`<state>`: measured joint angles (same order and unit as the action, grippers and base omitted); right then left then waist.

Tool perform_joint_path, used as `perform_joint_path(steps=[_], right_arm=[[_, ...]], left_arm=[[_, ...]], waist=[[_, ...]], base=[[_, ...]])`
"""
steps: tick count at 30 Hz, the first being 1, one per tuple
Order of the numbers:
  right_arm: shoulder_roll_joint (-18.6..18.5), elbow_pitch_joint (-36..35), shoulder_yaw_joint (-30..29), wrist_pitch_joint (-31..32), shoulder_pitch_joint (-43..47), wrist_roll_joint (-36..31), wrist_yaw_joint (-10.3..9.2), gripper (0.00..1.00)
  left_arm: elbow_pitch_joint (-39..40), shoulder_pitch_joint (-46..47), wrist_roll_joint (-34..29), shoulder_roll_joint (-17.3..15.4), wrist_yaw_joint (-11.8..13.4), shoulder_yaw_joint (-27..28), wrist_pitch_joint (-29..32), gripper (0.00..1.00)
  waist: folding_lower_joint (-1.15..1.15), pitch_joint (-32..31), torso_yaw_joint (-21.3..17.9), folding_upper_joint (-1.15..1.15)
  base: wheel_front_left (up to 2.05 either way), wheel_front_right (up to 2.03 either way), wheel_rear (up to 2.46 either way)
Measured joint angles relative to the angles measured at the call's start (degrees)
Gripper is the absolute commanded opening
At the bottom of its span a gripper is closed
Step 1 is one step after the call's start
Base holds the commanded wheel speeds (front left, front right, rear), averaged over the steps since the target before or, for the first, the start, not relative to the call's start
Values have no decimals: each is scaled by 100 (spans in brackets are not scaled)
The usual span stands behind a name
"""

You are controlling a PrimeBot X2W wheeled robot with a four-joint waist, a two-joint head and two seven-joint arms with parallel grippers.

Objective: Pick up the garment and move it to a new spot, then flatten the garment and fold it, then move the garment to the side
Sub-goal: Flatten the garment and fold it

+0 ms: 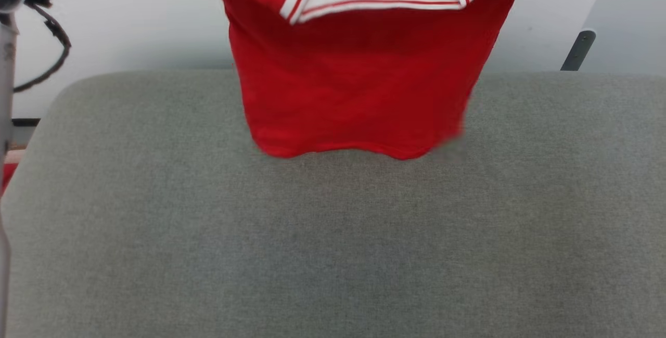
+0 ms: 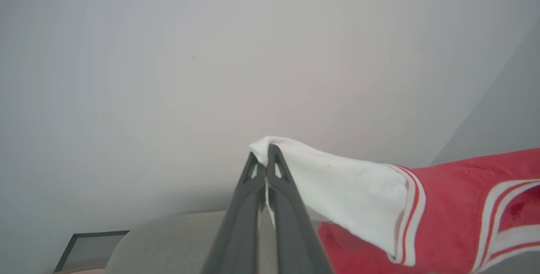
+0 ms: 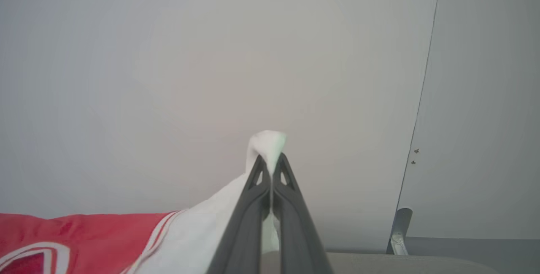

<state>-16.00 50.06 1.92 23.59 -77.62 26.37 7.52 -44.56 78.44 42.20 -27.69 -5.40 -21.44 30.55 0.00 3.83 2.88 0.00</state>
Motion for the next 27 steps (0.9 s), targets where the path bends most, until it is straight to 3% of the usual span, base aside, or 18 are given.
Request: perform_joint_path(steps=[7,13,27], right_arm=[[41,673,-153,-553,-437,-187,0,0],[-44,781,-37,-1106,-817,-256,0,0],[-567,593,539,-2808,-2154,-505,0,0]], left_arm=[[-522,386,-108,42,-115,-93,-525,0],[-723,827,-133,119,-166,-203,-873,0],[-965,2722,-573,300,-191,-391,-2339,0]], waist=[[0,23,-54,0],[0,260,-82,0],[0,1737,-94,0]], base=[[0,0,0],[0,0,0],[0,0,0]])
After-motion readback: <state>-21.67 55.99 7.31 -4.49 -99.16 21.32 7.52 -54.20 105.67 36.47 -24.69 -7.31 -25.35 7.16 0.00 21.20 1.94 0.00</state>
